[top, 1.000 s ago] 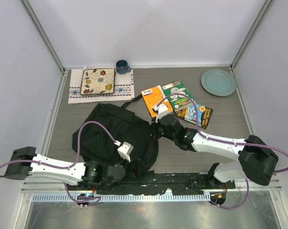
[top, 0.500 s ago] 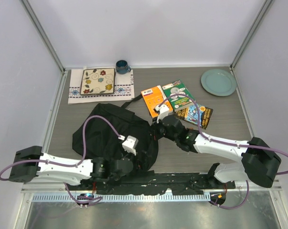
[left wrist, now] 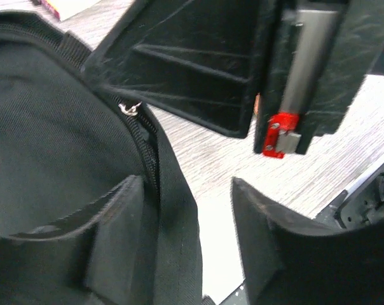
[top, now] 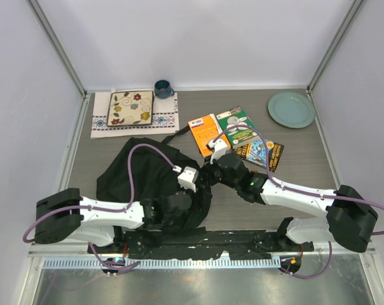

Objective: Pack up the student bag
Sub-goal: Unzip the student bag at the center of the board.

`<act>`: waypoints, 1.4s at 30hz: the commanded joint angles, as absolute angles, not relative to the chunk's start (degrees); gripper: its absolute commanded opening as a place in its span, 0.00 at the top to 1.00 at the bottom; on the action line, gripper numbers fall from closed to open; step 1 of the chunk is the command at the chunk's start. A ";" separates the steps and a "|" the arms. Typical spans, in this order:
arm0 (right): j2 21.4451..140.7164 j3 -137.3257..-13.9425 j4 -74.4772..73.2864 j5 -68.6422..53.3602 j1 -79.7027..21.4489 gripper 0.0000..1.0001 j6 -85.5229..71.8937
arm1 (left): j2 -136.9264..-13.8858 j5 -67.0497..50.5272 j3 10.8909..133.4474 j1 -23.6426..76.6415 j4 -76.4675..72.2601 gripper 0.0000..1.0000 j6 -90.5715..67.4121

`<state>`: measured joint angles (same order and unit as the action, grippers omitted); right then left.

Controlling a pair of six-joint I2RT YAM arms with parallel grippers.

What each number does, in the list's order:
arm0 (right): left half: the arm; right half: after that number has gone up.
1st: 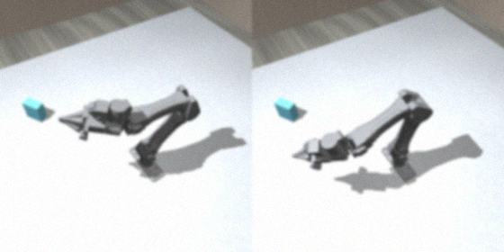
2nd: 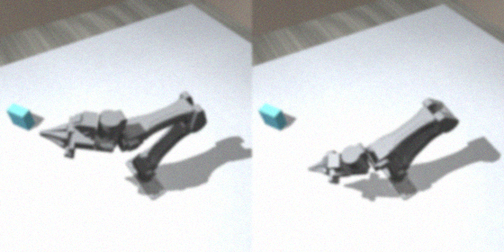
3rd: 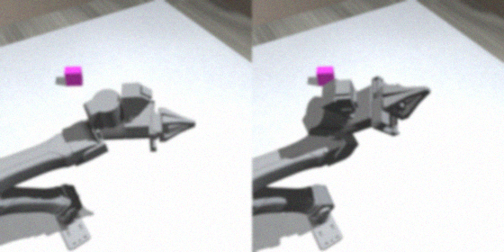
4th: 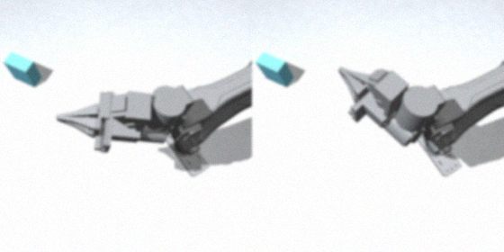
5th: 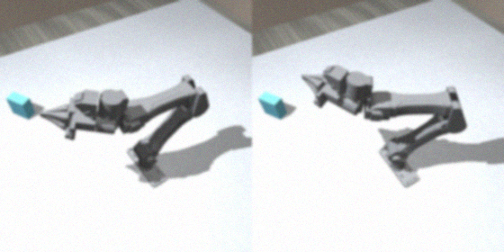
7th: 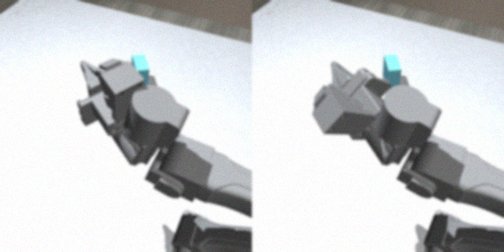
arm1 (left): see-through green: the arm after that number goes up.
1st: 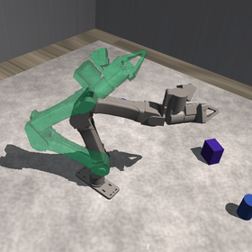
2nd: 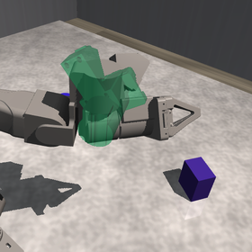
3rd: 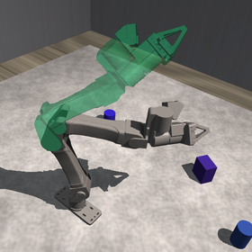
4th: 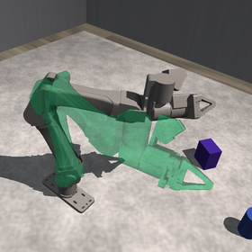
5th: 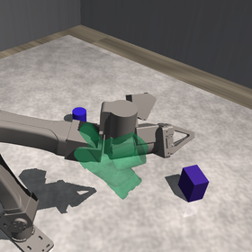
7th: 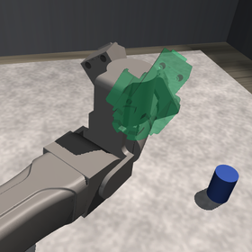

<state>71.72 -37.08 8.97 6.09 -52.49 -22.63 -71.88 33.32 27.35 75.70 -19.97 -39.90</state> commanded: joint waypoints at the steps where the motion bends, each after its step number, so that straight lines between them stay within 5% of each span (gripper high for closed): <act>1: 70.49 -38.23 11.25 6.42 -52.29 1.00 -21.80 | -74.62 31.64 29.27 75.23 -25.22 0.50 -39.37; 2: 70.58 -38.41 11.25 6.85 -52.29 1.00 -21.54 | -74.62 31.47 29.01 75.23 -25.31 0.63 -39.81; 8: 72.95 -40.78 10.37 8.09 -52.38 1.00 -19.87 | -72.86 30.50 24.00 75.23 -25.66 1.00 -44.29; 20: 80.94 -47.81 12.13 7.56 -51.42 1.00 -18.28 | -67.95 22.42 13.28 77.87 -30.32 1.00 -48.34; 34: 94.20 -59.14 14.69 -9.13 -48.60 0.99 -14.15 | -56.36 23.90 10.72 78.05 -20.84 1.00 -50.88; 42: 101.51 -66.96 10.90 -9.06 -48.52 0.99 -12.48 | -49.84 26.10 11.77 78.05 -12.93 1.00 -51.33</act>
<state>99.68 -61.43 8.40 -8.95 -48.99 -14.72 -51.79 26.17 11.20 77.30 -17.98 -50.65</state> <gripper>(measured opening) 0.028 0.021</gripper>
